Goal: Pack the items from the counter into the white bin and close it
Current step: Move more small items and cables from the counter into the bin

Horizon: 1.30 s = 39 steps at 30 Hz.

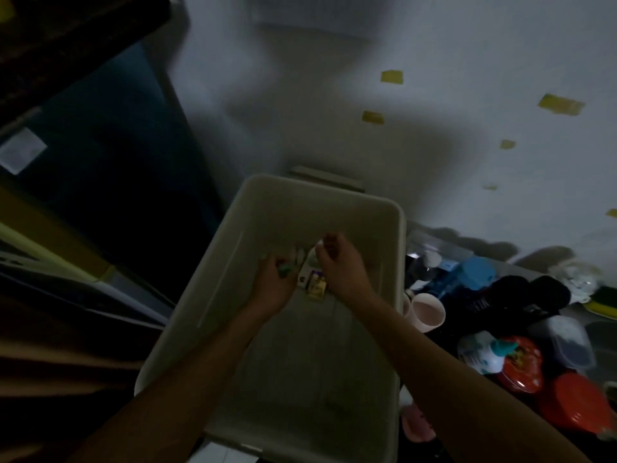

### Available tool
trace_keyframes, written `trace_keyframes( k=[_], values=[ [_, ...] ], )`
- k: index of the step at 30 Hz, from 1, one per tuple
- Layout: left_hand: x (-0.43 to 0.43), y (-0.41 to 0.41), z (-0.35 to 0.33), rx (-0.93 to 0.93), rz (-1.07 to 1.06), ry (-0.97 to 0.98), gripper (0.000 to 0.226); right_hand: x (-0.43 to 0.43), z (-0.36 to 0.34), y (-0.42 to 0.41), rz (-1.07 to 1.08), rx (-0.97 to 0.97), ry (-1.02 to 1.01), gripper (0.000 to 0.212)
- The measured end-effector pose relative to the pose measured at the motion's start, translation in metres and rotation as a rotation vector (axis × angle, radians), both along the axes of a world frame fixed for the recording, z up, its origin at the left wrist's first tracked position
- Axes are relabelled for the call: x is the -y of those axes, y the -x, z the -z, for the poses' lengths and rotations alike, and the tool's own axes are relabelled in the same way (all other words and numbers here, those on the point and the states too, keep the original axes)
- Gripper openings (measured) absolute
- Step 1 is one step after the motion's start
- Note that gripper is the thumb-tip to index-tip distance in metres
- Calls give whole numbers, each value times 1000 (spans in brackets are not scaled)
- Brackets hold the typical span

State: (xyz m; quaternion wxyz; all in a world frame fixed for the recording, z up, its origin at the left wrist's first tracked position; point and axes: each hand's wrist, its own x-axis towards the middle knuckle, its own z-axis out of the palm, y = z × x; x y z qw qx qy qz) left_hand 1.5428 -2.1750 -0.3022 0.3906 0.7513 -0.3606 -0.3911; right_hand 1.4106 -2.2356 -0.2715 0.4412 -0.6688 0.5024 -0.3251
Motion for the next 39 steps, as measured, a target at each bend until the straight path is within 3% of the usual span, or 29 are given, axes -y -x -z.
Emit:
trace_keyframes(
  k=[9, 14, 23, 31, 39],
  values=[
    [44, -34, 74, 96, -156, -190, 30, 22, 57, -31, 225, -173, -48, 16],
    [69, -43, 100, 110, -236, -243, 27, 34, 88, -42, 229, -146, -289, 19],
    [89, -52, 120, 175, -179, -203, 29, 39, 109, -77, 222, -17, -249, 15],
    [98, -51, 124, 148, -182, -123, 15, 40, 139, -87, 250, -100, -265, 13],
    [108, -56, 135, 163, -96, -161, 27, 42, 150, -91, 258, -144, -207, 14]
  ],
)
